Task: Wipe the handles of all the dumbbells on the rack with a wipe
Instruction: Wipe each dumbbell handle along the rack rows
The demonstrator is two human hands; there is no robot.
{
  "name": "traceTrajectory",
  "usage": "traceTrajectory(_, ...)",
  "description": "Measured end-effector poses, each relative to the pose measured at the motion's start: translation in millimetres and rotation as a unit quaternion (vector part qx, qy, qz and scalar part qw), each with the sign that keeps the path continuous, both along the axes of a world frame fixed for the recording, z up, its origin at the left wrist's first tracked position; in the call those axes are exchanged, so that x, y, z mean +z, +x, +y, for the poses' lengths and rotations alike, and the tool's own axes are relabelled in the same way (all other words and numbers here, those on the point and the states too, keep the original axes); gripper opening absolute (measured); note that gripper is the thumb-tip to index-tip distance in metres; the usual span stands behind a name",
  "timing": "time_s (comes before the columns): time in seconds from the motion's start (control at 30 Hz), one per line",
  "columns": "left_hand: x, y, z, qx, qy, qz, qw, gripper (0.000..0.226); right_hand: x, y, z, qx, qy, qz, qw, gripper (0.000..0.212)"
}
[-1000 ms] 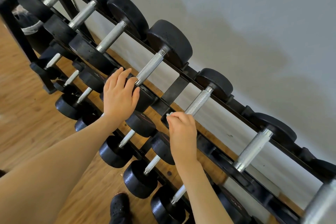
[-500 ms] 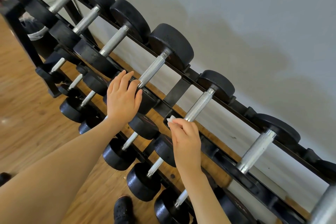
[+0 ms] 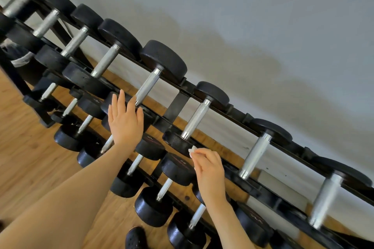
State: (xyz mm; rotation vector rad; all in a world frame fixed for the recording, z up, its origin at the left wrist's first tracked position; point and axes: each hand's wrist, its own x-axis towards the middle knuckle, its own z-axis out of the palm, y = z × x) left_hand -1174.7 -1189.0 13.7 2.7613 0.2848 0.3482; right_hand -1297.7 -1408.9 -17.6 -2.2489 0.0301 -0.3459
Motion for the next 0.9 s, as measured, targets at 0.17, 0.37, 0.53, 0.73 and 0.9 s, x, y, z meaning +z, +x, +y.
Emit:
traceTrajectory(0.17,14,-21,-40,-0.029,-0.064,0.011,0.997,0.043,24,-1,-35,-0.01,-0.031,0.001,0.999,0.022)
traceTrajectory(0.37,19,-42,-111,-0.085,-0.105,0.025,0.991,0.042,30,-2,-80,-0.058,-0.02,-0.027,0.998,0.021)
traceTrajectory(0.53,8,-53,-154,-0.094,-0.109,0.044,0.989,0.041,20,1,-111,-0.112,0.033,-0.009,0.993,0.018)
traceTrajectory(0.73,-17,-56,-170,-0.101,-0.017,0.042,0.994,0.039,6,0,-135,-0.152,0.048,-0.02,0.987,0.018)
traceTrajectory(0.9,-26,-56,-173,-0.095,0.026,0.009,0.995,0.031,-1,3,-147,-0.161,0.058,-0.037,0.985,0.018)
